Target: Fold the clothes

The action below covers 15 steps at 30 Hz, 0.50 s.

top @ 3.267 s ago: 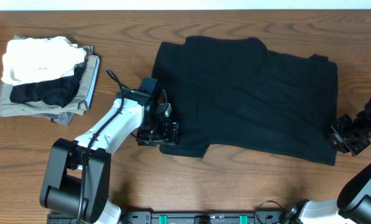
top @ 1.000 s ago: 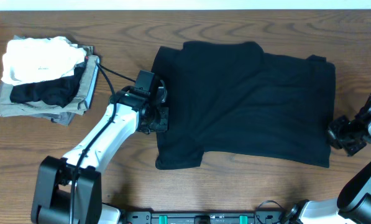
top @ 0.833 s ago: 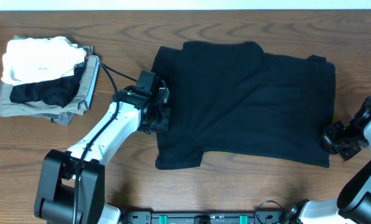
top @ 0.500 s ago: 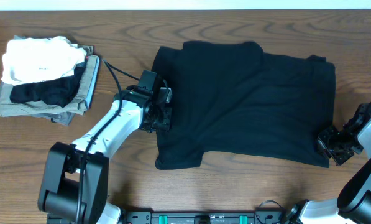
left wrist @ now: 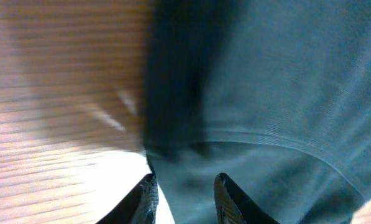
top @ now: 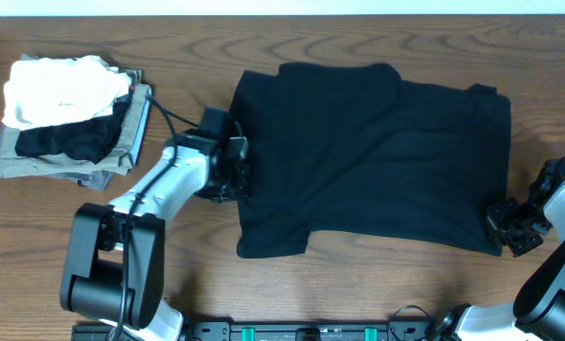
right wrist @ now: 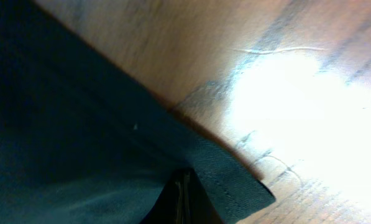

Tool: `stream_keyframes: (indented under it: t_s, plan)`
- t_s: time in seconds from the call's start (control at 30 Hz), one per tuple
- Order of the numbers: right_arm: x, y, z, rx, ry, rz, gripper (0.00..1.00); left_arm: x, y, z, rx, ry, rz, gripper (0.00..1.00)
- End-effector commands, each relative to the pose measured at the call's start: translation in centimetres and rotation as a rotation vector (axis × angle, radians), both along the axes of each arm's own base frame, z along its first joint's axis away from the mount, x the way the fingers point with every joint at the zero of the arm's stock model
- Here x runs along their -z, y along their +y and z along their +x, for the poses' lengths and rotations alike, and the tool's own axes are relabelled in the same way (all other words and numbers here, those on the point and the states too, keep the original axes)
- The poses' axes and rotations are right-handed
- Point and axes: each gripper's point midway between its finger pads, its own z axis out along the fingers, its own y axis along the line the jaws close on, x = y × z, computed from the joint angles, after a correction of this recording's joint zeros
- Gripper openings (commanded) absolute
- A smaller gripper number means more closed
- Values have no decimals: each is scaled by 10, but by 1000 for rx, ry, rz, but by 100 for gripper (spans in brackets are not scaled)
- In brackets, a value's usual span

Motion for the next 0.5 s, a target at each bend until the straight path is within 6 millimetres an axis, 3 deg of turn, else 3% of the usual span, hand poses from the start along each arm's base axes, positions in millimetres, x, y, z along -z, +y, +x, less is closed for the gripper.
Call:
stream_keyframes:
  t_s: [0.0, 0.17, 0.27, 0.37, 0.47]
  plan:
    - [0, -2, -5, 20, 27, -31, 1, 2, 12, 7, -38, 8, 3, 33]
    - [0, -1, -6, 20, 32, -28, 1, 17, 16, 3, -31, 53, 15, 33]
    - [0, -1, -7, 20, 34, -27, 1, 19, 18, 3, -30, 53, 23, 10]
    - [0, -1, -7, 18, 35, -26, 1, 5, 18, 11, -39, 11, 14, 6]
    - [0, -1, -7, 15, 35, -26, 1, -24, 16, 20, -42, -71, -2, 6]
